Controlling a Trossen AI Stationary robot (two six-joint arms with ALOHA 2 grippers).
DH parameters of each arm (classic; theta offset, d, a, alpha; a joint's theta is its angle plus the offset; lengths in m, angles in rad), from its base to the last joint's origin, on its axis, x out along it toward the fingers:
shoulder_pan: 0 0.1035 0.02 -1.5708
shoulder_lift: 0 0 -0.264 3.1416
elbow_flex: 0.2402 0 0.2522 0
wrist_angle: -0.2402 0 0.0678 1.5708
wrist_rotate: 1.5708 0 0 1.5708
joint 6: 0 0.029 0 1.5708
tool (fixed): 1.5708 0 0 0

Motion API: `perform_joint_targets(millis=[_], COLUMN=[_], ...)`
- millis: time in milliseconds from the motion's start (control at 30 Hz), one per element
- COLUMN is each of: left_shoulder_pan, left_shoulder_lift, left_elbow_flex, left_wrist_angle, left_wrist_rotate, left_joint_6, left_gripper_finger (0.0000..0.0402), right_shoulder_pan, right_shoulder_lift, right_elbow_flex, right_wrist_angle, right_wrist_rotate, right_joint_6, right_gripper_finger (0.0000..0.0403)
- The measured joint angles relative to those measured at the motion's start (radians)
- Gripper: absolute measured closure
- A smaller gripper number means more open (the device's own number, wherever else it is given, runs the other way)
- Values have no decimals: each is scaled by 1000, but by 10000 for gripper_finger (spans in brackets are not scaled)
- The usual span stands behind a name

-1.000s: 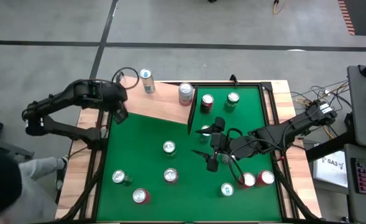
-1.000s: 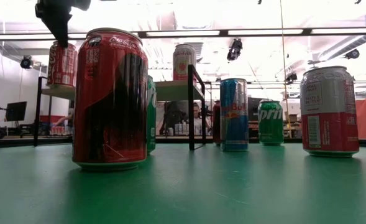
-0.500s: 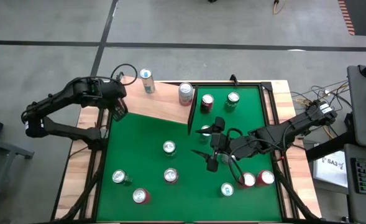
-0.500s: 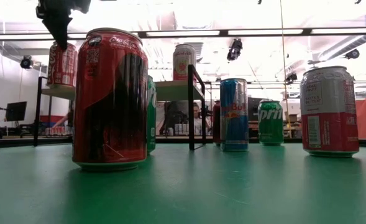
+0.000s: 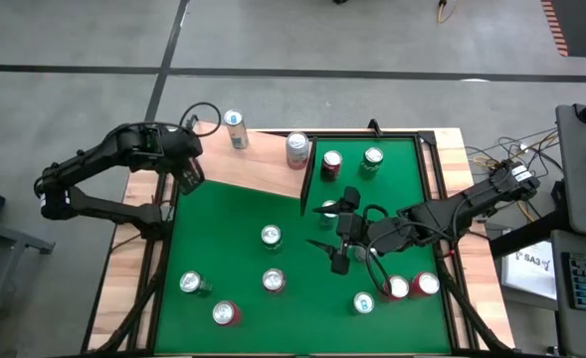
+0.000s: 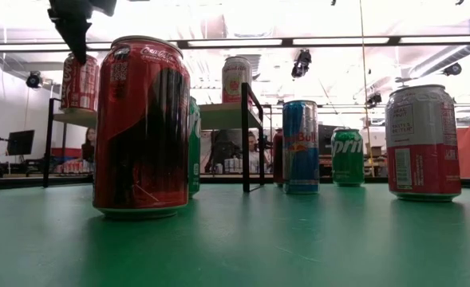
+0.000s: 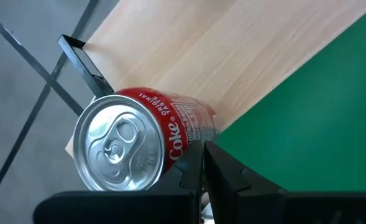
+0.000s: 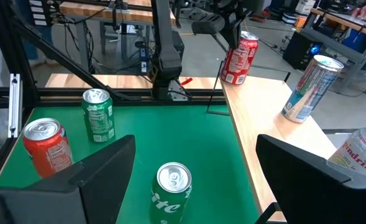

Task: Place canned beverage on shelf
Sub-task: Put the red/black soda can on the shelf, then put the green soda can on the shelf

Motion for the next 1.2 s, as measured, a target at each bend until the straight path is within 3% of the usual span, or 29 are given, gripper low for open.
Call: perform_joint_targets(millis=[733, 900, 1033, 1200], left_shoulder_pan=[0, -9, -59, -209], left_shoulder_lift=[0, 0, -11, -46], left_elbow_flex=[0, 31, 73, 83], left_wrist_angle=[0, 1, 34, 171], left_wrist_rotate=[-49, -28, -13, -13], left_joint_6=[-1, -82, -148, -173], left_gripper_finger=[402, 402, 402, 402], right_shoulder_pan=[0, 0, 0, 0], right_shoulder_lift=[0, 0, 0, 0], right_elbow_flex=[0, 0, -1, -1], right_wrist_angle=[0, 1, 2, 2], right_wrist_rotate=[0, 0, 0, 0], right_joint_6=[0, 0, 9, 29], right_gripper_finger=[78, 78, 78, 78])
